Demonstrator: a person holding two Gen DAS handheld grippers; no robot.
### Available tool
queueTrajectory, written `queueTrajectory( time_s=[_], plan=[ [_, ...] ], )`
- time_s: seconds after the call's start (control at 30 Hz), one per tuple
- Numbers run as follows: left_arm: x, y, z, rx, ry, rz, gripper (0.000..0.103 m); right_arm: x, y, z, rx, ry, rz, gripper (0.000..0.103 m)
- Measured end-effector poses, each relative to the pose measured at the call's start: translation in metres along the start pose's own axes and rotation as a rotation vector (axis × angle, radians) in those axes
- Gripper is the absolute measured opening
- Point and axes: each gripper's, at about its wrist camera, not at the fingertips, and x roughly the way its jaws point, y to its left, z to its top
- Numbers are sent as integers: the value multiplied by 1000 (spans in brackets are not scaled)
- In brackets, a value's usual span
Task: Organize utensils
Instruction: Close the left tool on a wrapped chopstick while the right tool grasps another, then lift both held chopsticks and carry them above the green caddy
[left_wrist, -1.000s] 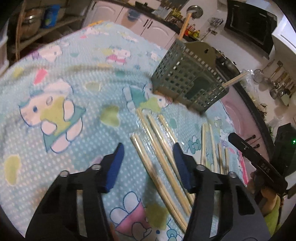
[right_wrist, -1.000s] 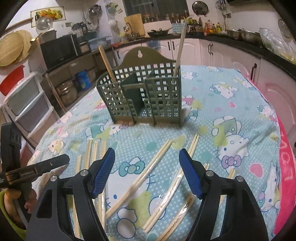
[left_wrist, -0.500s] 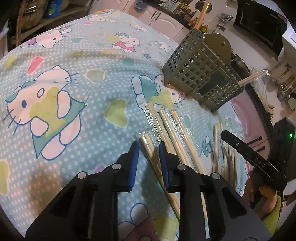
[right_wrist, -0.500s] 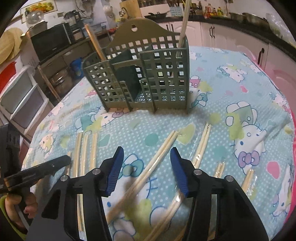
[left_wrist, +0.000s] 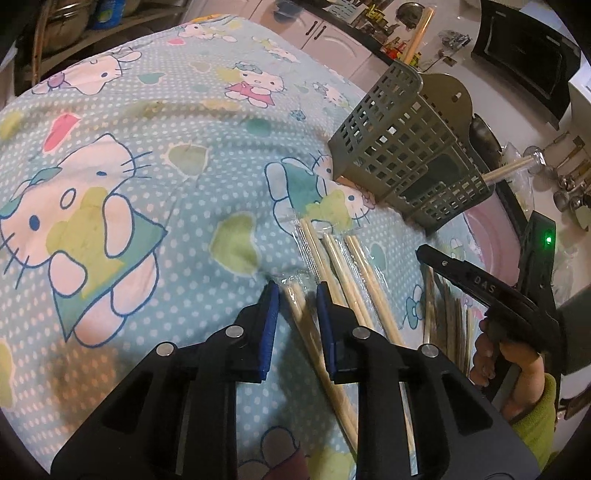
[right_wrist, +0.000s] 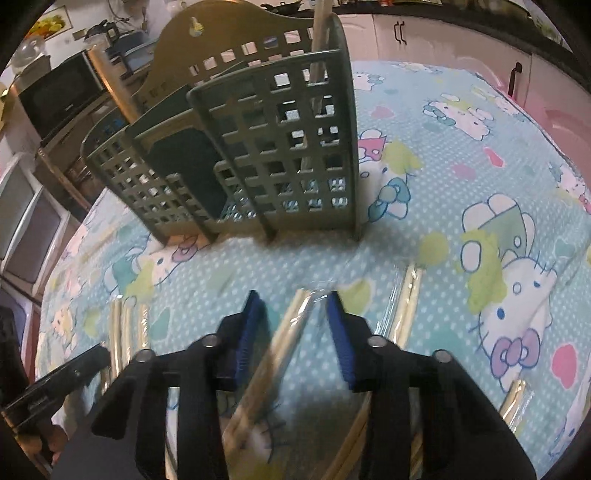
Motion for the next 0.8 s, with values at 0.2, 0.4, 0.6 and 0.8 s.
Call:
queueTrajectory(
  time_s=[0.2,0.4,0.6,0.8],
  plan=[
    [3,-1,5,-2,1,4,15,1,-8,8,39,-8,41,12],
    [5,-2,8,2,-1,20,6,-20,-5,5,20,-62,101,11],
    [-12,-7,9,12,-43,-16,4,-50,1,7,-13,-129,130,11],
    [-44,-29,15,58,-125,-65,3,-91,-3,8,-28,-226,188,11]
  ],
)
